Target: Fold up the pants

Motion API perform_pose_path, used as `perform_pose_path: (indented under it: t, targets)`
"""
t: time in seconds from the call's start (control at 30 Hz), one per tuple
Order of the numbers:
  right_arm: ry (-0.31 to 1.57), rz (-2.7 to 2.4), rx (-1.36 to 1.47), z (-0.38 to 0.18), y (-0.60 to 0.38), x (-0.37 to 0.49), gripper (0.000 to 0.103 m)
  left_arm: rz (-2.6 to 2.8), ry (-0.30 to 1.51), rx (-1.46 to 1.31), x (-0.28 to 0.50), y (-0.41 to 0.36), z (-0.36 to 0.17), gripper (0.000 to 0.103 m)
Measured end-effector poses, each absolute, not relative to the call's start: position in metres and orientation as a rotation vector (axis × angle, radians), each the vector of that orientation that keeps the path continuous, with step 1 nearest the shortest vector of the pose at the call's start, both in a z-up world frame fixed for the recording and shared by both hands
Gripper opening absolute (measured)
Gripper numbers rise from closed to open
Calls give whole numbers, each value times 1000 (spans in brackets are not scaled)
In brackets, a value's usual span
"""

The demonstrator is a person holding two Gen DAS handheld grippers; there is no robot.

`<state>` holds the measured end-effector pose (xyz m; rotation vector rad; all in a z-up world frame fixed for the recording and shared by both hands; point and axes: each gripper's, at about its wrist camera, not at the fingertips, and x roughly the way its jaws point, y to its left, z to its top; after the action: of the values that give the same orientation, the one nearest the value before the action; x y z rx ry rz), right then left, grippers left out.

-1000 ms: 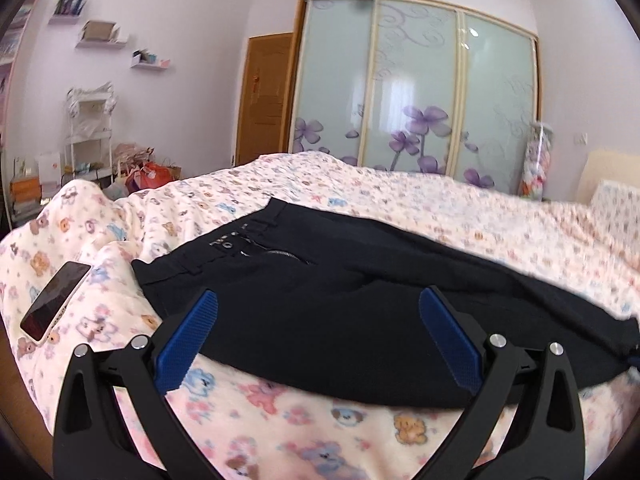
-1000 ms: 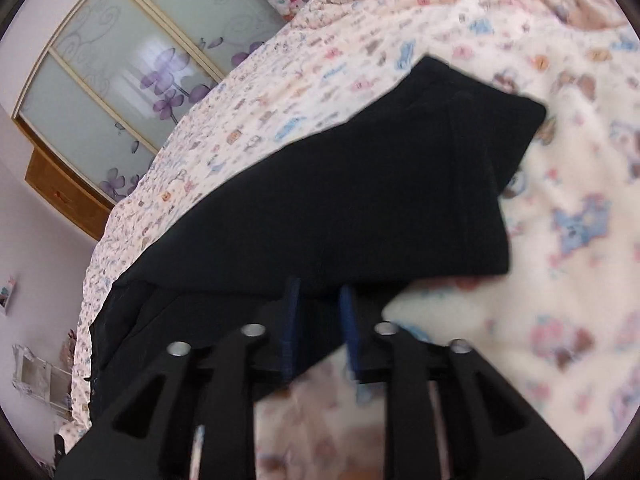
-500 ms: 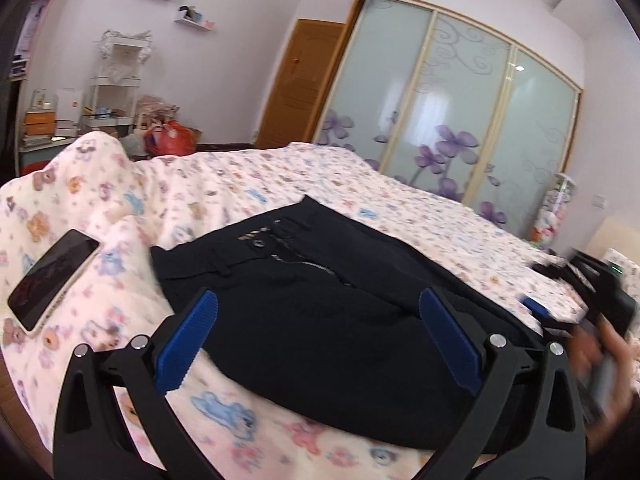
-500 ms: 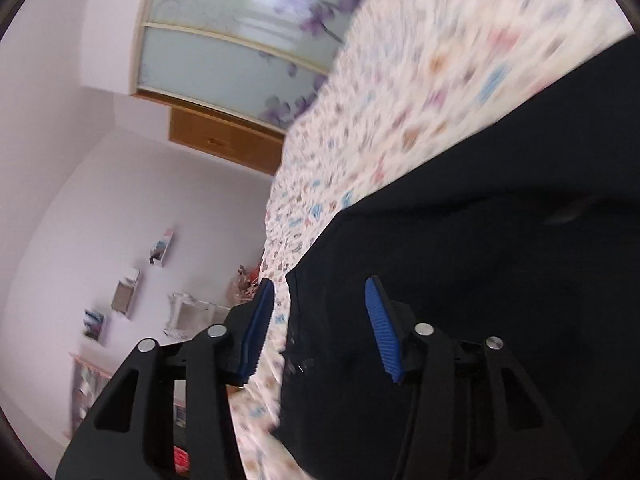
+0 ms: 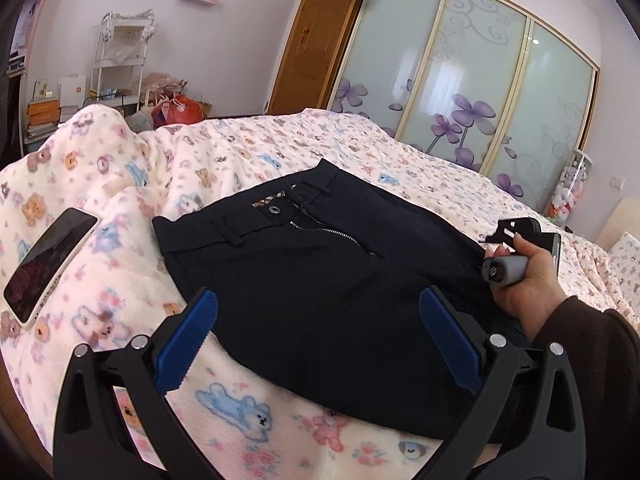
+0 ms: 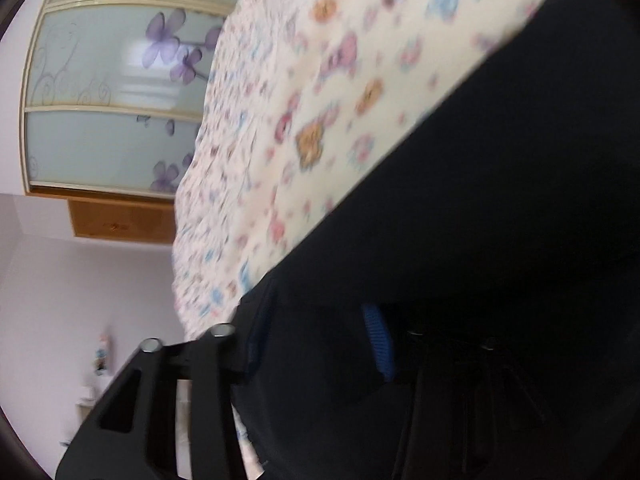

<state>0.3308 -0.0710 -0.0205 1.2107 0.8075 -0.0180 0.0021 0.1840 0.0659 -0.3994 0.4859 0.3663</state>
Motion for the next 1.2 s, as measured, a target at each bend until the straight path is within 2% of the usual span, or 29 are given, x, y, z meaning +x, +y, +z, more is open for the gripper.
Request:
perform_pose_path:
  t: [0.07,0.27,0.4,0.57,0.8,1.0,1.2]
  targets:
    - [781,-44,1143,-19,-73,327,3,364,483,-410,0,185,67,101]
    - [700,107,982,1,-68,302,3,351,463,-457,-8,194,71,101]
    - [637,278,869,36,-64,258,3,338,457,-522,-11,207,69,101]
    - [609,470,787,51,-71,177,3,332,427,-601,-20,227,67,101]
    - [606,571,544,21,-68,103,2,168,388,-741,-15,241,62,101]
    - [586,594,595,3,-65,117,2,31,414,-795,17,234,58,101]
    - [606,657,674,-10,-78,116,2,-35,580,-957,97,265,41,101]
